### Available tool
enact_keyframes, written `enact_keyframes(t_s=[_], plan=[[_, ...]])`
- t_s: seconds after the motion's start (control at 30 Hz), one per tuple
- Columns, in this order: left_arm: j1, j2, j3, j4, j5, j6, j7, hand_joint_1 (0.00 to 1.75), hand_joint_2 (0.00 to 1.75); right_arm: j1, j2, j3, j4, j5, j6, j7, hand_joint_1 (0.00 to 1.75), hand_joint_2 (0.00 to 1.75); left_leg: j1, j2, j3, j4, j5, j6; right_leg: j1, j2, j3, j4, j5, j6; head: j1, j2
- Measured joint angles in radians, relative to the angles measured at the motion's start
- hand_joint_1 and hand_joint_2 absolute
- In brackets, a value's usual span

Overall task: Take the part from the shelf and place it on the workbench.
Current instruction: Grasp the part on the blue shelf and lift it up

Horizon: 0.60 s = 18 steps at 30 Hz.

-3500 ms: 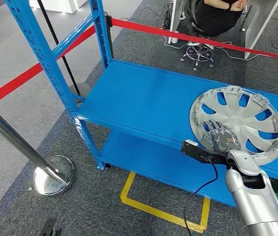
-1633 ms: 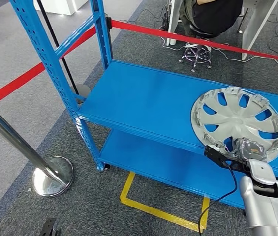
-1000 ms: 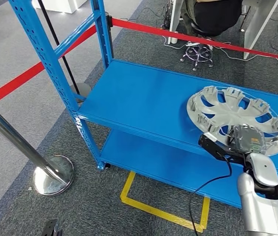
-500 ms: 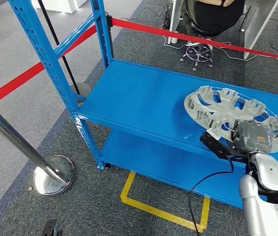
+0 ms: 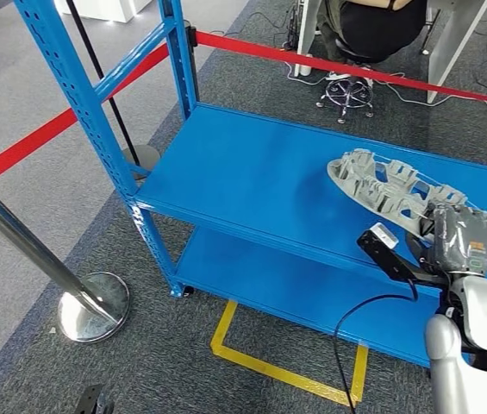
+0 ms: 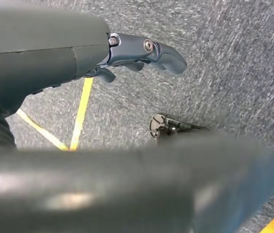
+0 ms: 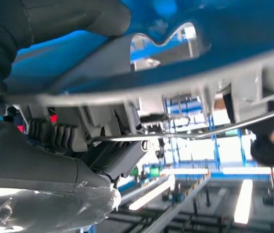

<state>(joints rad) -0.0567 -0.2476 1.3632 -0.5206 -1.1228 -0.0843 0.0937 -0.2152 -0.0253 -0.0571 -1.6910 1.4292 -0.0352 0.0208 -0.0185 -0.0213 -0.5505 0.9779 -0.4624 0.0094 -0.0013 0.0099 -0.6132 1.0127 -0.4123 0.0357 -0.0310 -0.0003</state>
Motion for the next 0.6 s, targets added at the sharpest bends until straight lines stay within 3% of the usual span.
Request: enact_keyframes(t_s=[0.6], plan=[[0.006, -0.013, -0.019, -0.022, -0.018, -0.005, -0.018, 0.00, 1.75, 0.047, 0.022, -0.009, -0.129, -0.007, -0.049, -0.022, 1.75, 1.75, 0.000, 0.000, -0.002, 0.000, 0.000, 0.000, 0.000, 0.000, -0.002, 0.000, 0.000, 0.000, 0.000, 0.000]])
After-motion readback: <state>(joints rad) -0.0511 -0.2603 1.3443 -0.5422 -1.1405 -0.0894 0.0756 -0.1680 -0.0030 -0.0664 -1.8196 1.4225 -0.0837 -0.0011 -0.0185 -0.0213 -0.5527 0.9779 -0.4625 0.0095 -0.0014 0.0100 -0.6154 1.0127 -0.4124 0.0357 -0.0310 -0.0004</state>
